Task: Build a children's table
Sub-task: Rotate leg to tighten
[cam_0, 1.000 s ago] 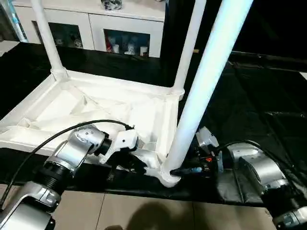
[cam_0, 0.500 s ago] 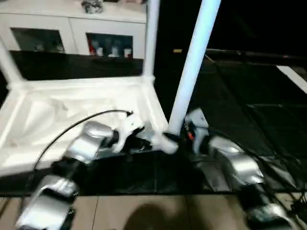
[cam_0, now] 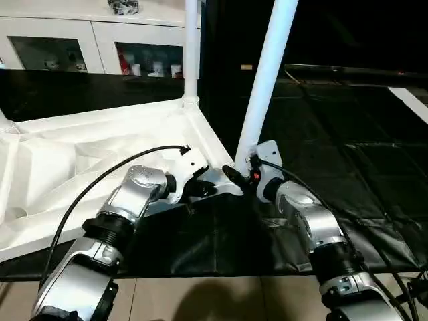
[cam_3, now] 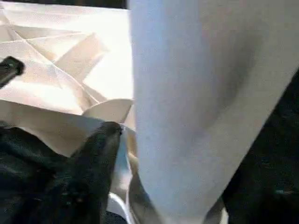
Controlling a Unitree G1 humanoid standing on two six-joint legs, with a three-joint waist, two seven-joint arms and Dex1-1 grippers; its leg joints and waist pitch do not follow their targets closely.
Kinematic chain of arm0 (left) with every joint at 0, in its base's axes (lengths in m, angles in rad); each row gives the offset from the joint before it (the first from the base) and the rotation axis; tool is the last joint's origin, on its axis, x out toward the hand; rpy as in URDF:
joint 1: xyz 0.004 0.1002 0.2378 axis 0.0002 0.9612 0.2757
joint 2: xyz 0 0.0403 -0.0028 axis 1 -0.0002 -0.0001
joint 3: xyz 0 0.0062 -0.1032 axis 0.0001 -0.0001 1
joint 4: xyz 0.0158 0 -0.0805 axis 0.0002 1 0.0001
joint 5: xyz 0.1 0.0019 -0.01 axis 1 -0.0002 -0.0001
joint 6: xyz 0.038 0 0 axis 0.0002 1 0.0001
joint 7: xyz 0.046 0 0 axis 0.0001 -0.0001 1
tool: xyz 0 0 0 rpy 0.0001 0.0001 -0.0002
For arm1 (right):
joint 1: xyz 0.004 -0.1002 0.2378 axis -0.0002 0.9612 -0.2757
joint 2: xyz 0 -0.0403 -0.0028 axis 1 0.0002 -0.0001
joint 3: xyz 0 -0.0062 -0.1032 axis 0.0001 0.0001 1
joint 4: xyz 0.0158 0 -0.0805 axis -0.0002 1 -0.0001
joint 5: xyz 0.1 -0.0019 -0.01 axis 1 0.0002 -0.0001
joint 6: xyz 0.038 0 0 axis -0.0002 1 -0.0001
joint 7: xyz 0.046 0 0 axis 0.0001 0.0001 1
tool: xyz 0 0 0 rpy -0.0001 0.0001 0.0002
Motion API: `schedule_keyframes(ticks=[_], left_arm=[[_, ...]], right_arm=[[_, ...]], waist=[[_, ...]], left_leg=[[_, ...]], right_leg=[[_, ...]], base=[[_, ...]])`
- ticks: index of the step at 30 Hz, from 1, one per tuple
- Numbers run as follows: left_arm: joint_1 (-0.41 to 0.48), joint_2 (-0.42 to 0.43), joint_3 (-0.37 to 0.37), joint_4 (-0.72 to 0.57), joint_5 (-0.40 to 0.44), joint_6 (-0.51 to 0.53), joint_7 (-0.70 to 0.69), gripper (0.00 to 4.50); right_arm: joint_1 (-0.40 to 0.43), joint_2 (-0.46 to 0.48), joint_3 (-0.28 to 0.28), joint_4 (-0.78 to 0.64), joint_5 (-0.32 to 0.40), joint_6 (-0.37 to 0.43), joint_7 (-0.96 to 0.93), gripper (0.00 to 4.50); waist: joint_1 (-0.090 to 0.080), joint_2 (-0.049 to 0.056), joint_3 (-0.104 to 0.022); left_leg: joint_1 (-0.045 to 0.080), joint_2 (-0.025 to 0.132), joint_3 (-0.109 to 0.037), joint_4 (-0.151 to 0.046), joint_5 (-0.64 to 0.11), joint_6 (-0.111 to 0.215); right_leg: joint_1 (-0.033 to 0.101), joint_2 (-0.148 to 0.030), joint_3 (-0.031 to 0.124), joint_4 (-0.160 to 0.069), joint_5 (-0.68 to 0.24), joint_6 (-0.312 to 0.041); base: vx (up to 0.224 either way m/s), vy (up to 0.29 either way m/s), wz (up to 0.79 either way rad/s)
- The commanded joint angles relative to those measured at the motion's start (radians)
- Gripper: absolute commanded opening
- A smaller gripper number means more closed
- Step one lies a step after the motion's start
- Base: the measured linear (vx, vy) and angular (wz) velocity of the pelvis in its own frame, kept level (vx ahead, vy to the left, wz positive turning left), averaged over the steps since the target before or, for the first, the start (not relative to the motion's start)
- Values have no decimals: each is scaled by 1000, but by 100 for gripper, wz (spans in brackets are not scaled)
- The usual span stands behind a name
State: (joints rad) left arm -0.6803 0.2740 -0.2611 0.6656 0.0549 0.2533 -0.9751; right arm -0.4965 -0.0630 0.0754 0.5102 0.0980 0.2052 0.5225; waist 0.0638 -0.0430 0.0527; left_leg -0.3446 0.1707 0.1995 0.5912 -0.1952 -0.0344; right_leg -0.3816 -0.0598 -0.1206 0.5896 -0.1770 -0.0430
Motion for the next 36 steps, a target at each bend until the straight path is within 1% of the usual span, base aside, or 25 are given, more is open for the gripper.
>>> schedule_keyframes(ticks=[1,2,3,5,6,8,9,12,14,15,16,17,20,21,22,23,24,26,27,28,29,30,34,35,36], left_arm=[[-4,-17,-2,2,-12,-35,11,0],[-6,-8,-4,4,-12,-50,-9,0],[-6,-4,-5,5,-12,-56,-17,0],[-1,14,-16,-2,-15,-80,-71,0],[5,26,-26,-8,-15,-101,-104,0],[26,67,-69,-38,-17,-137,-225,0],[31,77,-80,-45,-17,-154,-254,0],[39,104,-111,-54,-7,-188,-320,0],[44,113,-121,-58,-7,-205,-350,0],[47,119,-129,-64,-9,-215,-373,0],[49,122,-133,-68,-11,-221,-386,0],[54,130,-146,-80,-16,-230,-424,0],[63,140,-162,-104,-22,-240,-471,0],[65,141,-165,-108,-23,-243,-478,0],[68,145,-172,-115,-23,-253,-492,0],[69,147,-175,-118,-24,-260,-499,0],[70,150,-180,-124,-23,-263,-505,0],[72,152,-185,-129,-20,-269,-514,0],[72,155,-190,-132,-17,-276,-521,0],[72,156,-191,-134,-16,-278,-524,0],[74,158,-193,-139,-16,-280,-529,0],[75,159,-193,-141,-16,-280,-530,0],[78,165,-197,-147,-14,-284,-538,0],[78,169,-198,-148,-11,-288,-539,0],[78,171,-198,-149,-11,-289,-539,0]], right_arm=[[33,21,81,-44,37,-4,131,332],[54,-10,84,-73,45,-9,180,347],[62,-24,85,-85,49,-10,199,354],[79,-68,80,-109,63,-18,257,367],[82,-91,79,-115,67,-25,287,367],[91,-167,78,-138,94,-46,410,379],[93,-185,78,-145,103,-48,443,392],[94,-238,87,-164,123,-32,549,408],[92,-262,93,-171,132,-20,598,429],[87,-276,97,-173,138,-13,629,439],[84,-282,99,-172,141,-11,646,445],[74,-302,110,-172,145,-7,694,445],[63,-325,133,-184,166,15,769,445],[62,-329,138,-186,173,24,783,445],[58,-338,147,-191,186,44,816,445],[56,-343,152,-193,190,49,832,445],[51,-344,159,-185,186,39,846,445],[44,-345,165,-176,182,33,863,419],[36,-344,173,-162,177,28,879,412],[33,-344,175,-158,176,30,886,409],[28,-345,181,-151,177,39,905,393],[28,-345,182,-151,178,42,909,393],[17,-355,198,-131,170,41,931,353],[13,-359,198,-122,168,42,935,333],[11,-361,196,-116,166,40,934,333]], waist=[[7,4,-57],[9,3,-58],[10,8,-57],[11,4,-58],[13,11,-56],[13,7,-57],[14,13,-56],[23,12,-58],[34,15,-57],[39,15,-56],[42,14,-57],[47,14,-57],[57,13,-57],[57,12,-57],[59,7,-57],[61,9,-58],[63,6,-58],[68,7,-57],[71,4,-58],[73,5,-58],[73,2,-58],[73,2,-58],[75,3,-58],[74,-1,-58],[75,1,-59]], left_leg=[[9,84,-45,-75,-195,10],[7,84,-44,-75,-189,14],[6,84,-43,-74,-195,19],[2,82,-44,-73,-186,28],[3,80,-44,-72,-189,32],[2,81,-43,-70,-187,38],[2,83,-43,-71,-190,41],[6,86,-41,-72,-191,41],[8,89,-39,-71,-189,40],[13,91,-37,-72,-201,36],[12,91,-38,-72,-200,34],[10,92,-38,-72,-199,31],[15,92,-38,-72,-204,22],[9,91,-39,-73,-199,24],[10,92,-38,-72,-197,27],[10,92,-38,-71,-192,28],[8,93,-38,-71,-187,29],[10,92,-37,-71,-184,28],[10,91,-37,-70,-180,26],[10,91,-37,-70,-180,26],[10,90,-37,-70,-182,26],[9,91,-38,-71,-181,26],[10,91,-38,-71,-175,21],[9,90,-38,-71,-172,23],[8,90,-38,-70,-168,23]], right_leg=[[39,-128,85,-82,-329,-133],[41,-128,85,-79,-310,-137],[42,-128,85,-82,-304,-136],[45,-129,86,-78,-294,-139],[44,-130,85,-83,-314,-137],[46,-127,84,-83,-317,-137],[44,-127,84,-83,-311,-141],[42,-124,83,-78,-275,-161],[43,-123,83,-77,-272,-164],[38,-124,83,-79,-284,-167],[40,-124,82,-78,-289,-166],[41,-125,82,-77,-295,-164],[39,-127,82,-77,-307,-161],[43,-125,81,-76,-307,-160],[42,-126,82,-77,-312,-156],[42,-126,81,-75,-311,-155],[41,-127,82,-75,-312,-151],[39,-128,81,-77,-323,-147],[39,-127,81,-76,-326,-144],[39,-128,81,-77,-330,-143],[39,-127,80,-77,-341,-140],[39,-129,80,-77,-346,-138],[38,-127,80,-76,-339,-135],[39,-126,80,-76,-339,-134],[39,-128,80,-75,-339,-134]], base=[[0,0,0],[0,0,0],[0,0,0],[0,0,0],[0,0,0],[0,0,0],[0,0,0],[0,0,0],[0,0,0],[0,0,0],[0,0,0],[0,0,0],[0,0,0],[0,0,0],[0,0,0],[0,0,0],[0,0,0],[0,0,0],[0,0,0],[0,0,0],[0,0,0],[0,0,0],[0,0,0],[0,0,0],[0,0,0]])
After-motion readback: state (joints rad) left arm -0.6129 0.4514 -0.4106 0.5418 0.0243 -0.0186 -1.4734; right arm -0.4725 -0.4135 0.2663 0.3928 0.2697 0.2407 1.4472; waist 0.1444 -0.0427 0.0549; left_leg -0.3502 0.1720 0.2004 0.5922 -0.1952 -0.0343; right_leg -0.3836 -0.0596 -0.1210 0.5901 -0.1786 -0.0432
